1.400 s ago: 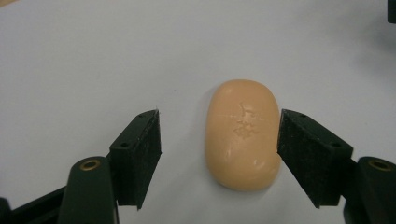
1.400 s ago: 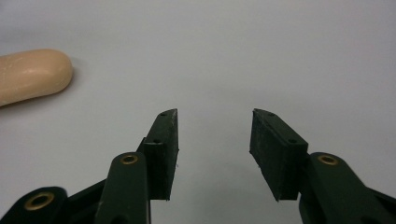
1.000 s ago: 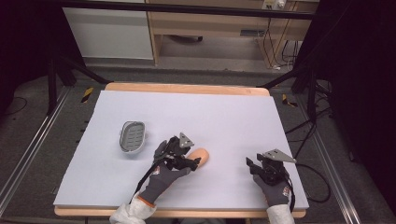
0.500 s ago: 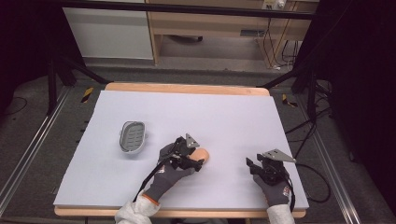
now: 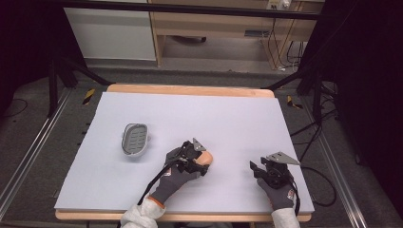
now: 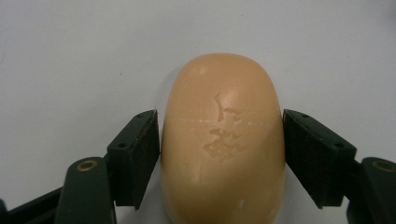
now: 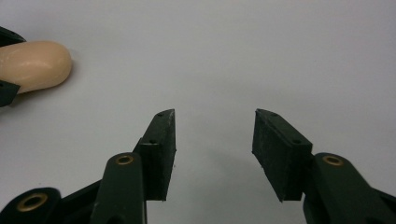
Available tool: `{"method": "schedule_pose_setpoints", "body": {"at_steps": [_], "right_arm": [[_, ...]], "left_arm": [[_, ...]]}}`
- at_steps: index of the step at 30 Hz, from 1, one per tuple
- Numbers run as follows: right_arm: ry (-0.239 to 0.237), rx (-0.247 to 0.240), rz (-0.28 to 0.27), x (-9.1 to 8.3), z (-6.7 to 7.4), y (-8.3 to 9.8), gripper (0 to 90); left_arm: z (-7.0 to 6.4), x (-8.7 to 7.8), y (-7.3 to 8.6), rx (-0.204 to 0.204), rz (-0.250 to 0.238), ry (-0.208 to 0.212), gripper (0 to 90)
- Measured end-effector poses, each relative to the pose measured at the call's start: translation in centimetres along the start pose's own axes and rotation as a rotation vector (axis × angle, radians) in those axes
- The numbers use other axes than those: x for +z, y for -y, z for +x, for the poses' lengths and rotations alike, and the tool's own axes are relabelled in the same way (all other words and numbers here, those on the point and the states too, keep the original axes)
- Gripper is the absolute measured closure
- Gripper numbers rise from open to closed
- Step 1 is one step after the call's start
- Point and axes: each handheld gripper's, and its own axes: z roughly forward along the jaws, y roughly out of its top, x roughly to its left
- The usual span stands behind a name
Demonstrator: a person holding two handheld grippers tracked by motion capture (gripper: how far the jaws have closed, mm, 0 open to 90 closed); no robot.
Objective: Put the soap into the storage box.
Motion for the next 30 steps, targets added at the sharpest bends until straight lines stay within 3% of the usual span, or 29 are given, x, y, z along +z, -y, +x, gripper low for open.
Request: {"method": "schedule_pose_setpoints", "body": {"at_steps": [24, 30], "right_arm": [[-0.01, -0.003, 0.002, 0.0, 0.0, 0.1, 49.4], [-0.011, -0.001, 0.002, 0.0, 0.0, 0.1, 49.4]], "left_arm": [[-0.1, 0.2, -0.1, 0.012, 0.028, -0.003, 31.9], [0.1, -0.7, -0.2, -0.009, 0.002, 0.002, 31.9]]}}
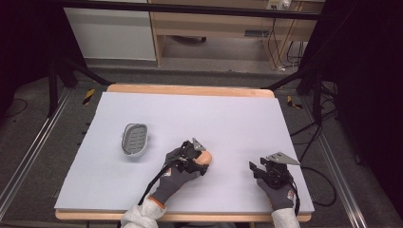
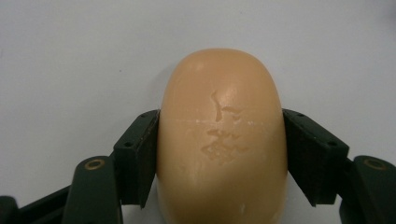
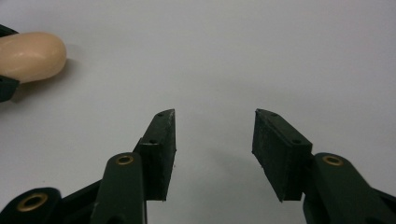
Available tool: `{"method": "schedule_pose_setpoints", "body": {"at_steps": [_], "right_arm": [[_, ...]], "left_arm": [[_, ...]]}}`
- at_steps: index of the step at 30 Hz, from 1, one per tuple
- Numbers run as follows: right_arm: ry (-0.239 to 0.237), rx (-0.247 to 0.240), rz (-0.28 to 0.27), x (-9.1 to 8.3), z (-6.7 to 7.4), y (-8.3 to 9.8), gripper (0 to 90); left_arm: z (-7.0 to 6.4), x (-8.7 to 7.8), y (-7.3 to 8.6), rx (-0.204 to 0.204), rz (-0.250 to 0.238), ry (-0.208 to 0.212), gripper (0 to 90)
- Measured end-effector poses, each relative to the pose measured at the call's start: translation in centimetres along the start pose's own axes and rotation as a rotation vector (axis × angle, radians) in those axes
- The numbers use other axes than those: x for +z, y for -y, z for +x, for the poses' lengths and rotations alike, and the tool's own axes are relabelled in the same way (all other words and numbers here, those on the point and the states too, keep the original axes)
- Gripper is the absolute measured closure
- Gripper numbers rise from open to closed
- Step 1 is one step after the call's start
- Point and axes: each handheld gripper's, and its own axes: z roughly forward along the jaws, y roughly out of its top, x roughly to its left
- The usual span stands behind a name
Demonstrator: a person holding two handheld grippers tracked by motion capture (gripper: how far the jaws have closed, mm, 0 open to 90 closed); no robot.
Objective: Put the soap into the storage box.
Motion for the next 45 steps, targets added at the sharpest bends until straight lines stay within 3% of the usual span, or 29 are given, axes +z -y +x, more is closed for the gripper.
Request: {"method": "schedule_pose_setpoints", "body": {"at_steps": [25, 45], "right_arm": [[0.003, 0.008, -0.005, -0.1, 0.0, 0.0, 49.4], [0.001, 0.012, -0.008, -0.2, 0.1, 0.0, 49.4]], "left_arm": [[1.1, -5.3, 0.6, -0.02, -0.083, -0.006, 32.0], [3.6, -8.6, 2.2, -0.088, -0.144, -0.024, 32.0]]}}
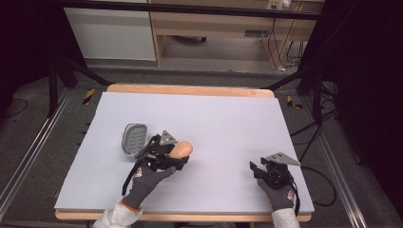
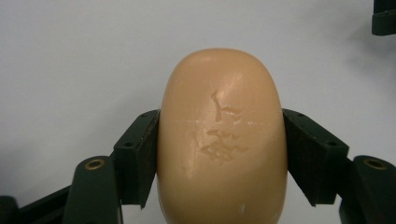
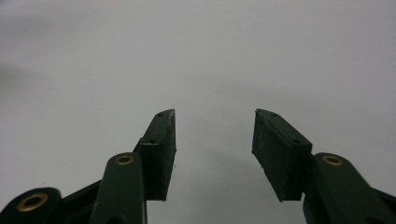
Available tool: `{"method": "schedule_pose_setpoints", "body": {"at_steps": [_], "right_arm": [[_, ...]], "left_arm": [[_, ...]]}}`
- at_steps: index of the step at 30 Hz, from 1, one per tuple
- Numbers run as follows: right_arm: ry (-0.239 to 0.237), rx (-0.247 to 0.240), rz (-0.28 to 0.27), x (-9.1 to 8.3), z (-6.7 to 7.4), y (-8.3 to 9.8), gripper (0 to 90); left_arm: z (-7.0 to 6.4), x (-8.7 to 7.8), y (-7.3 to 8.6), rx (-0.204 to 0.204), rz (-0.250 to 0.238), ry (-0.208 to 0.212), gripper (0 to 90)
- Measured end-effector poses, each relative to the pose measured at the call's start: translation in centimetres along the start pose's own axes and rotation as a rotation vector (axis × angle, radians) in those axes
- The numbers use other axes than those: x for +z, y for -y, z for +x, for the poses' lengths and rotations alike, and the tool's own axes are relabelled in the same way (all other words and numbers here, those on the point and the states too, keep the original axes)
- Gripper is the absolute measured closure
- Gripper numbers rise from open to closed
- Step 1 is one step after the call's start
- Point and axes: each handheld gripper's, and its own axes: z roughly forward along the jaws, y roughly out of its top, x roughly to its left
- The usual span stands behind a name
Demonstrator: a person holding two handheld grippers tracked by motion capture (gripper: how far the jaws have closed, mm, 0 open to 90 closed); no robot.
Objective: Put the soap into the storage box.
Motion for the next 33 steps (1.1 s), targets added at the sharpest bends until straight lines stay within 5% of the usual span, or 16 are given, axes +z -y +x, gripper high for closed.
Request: {"method": "schedule_pose_setpoints", "body": {"at_steps": [33], "right_arm": [[0.009, -0.013, 0.0, 0.1, 0.0, 0.0, 49.1]], "left_arm": [[6.0, -3.5, -0.3, -0.126, -0.097, -0.087, 32.0]]}}
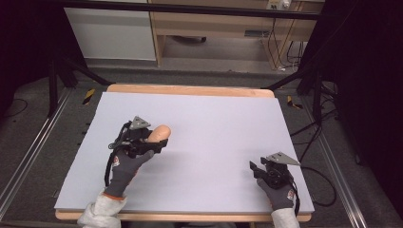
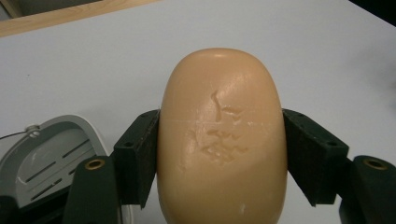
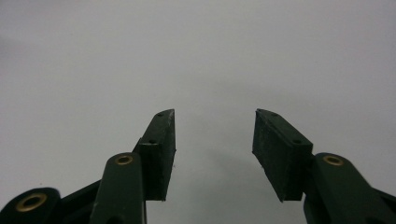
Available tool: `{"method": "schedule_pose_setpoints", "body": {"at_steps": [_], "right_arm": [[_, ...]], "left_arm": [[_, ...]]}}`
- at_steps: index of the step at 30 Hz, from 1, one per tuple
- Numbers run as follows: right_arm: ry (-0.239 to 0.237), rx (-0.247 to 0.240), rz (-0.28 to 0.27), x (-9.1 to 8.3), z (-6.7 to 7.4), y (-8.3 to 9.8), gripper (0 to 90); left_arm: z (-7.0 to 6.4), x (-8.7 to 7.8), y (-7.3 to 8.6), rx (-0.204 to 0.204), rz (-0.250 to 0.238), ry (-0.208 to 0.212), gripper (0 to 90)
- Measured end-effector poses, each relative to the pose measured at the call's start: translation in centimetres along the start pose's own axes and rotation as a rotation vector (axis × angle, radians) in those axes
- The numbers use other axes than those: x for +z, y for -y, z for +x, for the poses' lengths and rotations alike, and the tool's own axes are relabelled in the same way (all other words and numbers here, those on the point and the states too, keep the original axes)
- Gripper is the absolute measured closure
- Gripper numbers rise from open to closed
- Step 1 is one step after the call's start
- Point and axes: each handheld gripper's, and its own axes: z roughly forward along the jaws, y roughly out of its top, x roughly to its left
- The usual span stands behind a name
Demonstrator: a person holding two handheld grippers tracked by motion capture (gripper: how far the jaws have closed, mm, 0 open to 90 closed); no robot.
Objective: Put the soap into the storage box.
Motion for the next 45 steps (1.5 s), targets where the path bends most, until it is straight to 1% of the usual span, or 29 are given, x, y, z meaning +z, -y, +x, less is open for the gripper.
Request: {"method": "schedule_pose_setpoints", "body": {"at_steps": [3, 5, 6, 7, 8, 10, 11, 15, 16, 20, 21, 23, 25, 27, 28, 29, 30, 33, 37, 45], "right_arm": [[-0.001, 0.0, -0.001, 0.0, 0.0, 0.0, 49.0], [0.001, -0.001, -0.005, 0.0, 0.0, 0.0, 49.0], [0.002, -0.001, -0.006, 0.0, 0.0, -0.1, 49.0], [0.002, -0.001, -0.006, 0.0, 0.0, -0.1, 49.0], [0.001, 0.0, -0.005, 0.0, 0.0, -0.1, 49.1], [-0.004, 0.003, 0.0, 0.0, 0.0, -0.1, 49.1], [-0.001, -0.005, 0.0, 0.1, 0.0, 0.0, 49.1], [-0.002, -0.009, 0.003, 0.2, 0.1, 0.0, 49.1], [-0.003, -0.012, 0.004, 0.2, 0.2, 0.0, 49.0], [-0.002, -0.012, 0.004, 0.2, 0.1, 0.0, 49.0], [-0.002, -0.01, 0.005, 0.2, 0.1, 0.0, 49.1], [-0.003, -0.01, 0.006, 0.2, 0.2, 0.0, 49.1], [-0.006, -0.009, 0.007, 0.2, 0.2, 0.0, 49.1], [-0.004, -0.013, 0.008, 0.3, 0.2, 0.0, 49.1], [-0.006, -0.013, 0.009, 0.3, 0.2, 0.0, 49.1], [-0.006, -0.013, 0.01, 0.3, 0.2, 0.0, 49.1], [-0.006, -0.013, 0.009, 0.3, 0.2, 0.0, 49.1], [-0.006, -0.013, 0.009, 0.3, 0.2, 0.0, 49.1], [-0.005, -0.013, 0.011, 0.4, 0.2, 0.0, 49.0], [-0.007, -0.01, 0.013, 0.4, 0.2, 0.0, 48.9]], "left_arm": [[0.6, -0.1, -0.1, -0.009, -0.006, -0.011, 32.0], [0.8, -0.2, -0.1, -0.012, -0.009, -0.012, 32.0], [1.2, -0.3, 0.0, -0.016, -0.012, -0.018, 32.0], [1.2, -0.3, 0.0, -0.016, -0.012, -0.018, 32.0], [1.6, -0.3, 0.0, -0.024, -0.011, -0.025, 32.0], [1.9, -0.4, 0.1, -0.03, -0.012, -0.032, 32.0], [2.0, -0.4, 0.2, -0.032, -0.013, -0.036, 32.0], [2.4, -0.5, 0.3, -0.04, -0.012, -0.045, 32.0], [2.8, -0.4, 0.4, -0.045, -0.008, -0.05, 32.0], [3.7, -0.4, 0.6, -0.067, -0.007, -0.068, 32.0], [3.7, -0.4, 0.6, -0.067, -0.007, -0.068, 32.0], [4.4, -0.4, 0.9, -0.084, -0.006, -0.086, 32.0], [4.6, -0.4, 1.0, -0.088, -0.005, -0.09, 32.0], [5.1, -0.2, 1.2, -0.099, 0.001, -0.095, 32.0], [5.4, -0.1, 1.4, -0.107, 0.004, -0.104, 32.0], [5.4, -0.1, 1.4, -0.107, 0.004, -0.104, 32.0], [5.7, 0.0, 1.6, -0.109, 0.013, -0.113, 32.0], [6.1, 0.2, 1.9, -0.121, 0.019, -0.122, 32.0], [6.4, 0.6, 2.2, -0.122, 0.036, -0.133, 32.0], [7.0, 0.9, 2.7, -0.131, 0.048, -0.157, 31.9]]}}
